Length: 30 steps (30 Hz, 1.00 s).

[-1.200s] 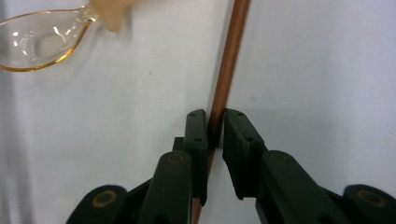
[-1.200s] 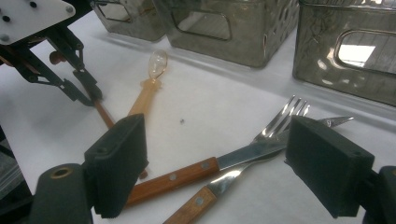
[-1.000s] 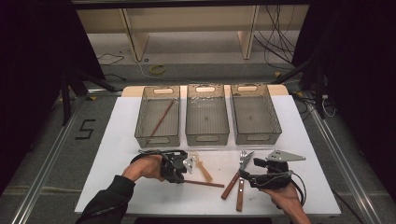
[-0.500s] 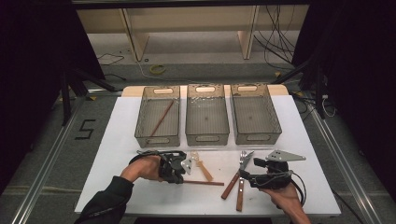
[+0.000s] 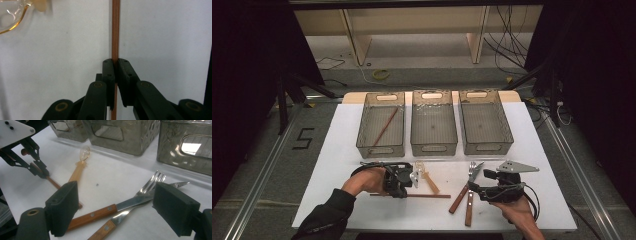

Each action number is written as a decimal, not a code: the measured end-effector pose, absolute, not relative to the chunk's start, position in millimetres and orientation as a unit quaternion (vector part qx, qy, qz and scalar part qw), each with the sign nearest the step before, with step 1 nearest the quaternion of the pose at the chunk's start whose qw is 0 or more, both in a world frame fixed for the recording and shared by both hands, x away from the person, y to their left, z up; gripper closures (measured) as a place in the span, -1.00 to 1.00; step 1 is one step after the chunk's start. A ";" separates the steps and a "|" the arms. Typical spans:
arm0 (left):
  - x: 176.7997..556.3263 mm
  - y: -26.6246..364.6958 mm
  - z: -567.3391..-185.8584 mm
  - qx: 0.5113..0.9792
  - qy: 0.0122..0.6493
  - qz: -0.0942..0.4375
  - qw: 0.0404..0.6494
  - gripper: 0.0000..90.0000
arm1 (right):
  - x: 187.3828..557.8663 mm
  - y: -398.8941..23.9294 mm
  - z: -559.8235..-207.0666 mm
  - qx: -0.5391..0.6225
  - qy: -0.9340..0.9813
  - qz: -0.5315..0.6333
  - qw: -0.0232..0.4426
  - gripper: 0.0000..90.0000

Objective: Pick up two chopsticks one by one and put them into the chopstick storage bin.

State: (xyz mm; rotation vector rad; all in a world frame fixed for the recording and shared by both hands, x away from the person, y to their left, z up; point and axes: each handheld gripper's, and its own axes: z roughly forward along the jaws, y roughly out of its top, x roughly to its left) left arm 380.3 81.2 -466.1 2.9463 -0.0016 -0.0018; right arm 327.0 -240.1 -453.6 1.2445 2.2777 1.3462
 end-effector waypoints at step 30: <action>376.9 98.4 -436.3 0.986 0.021 0.029 0.165 0.87 | 326.9 -240.6 -453.2 0.425 0.773 0.459 0.109 -0.52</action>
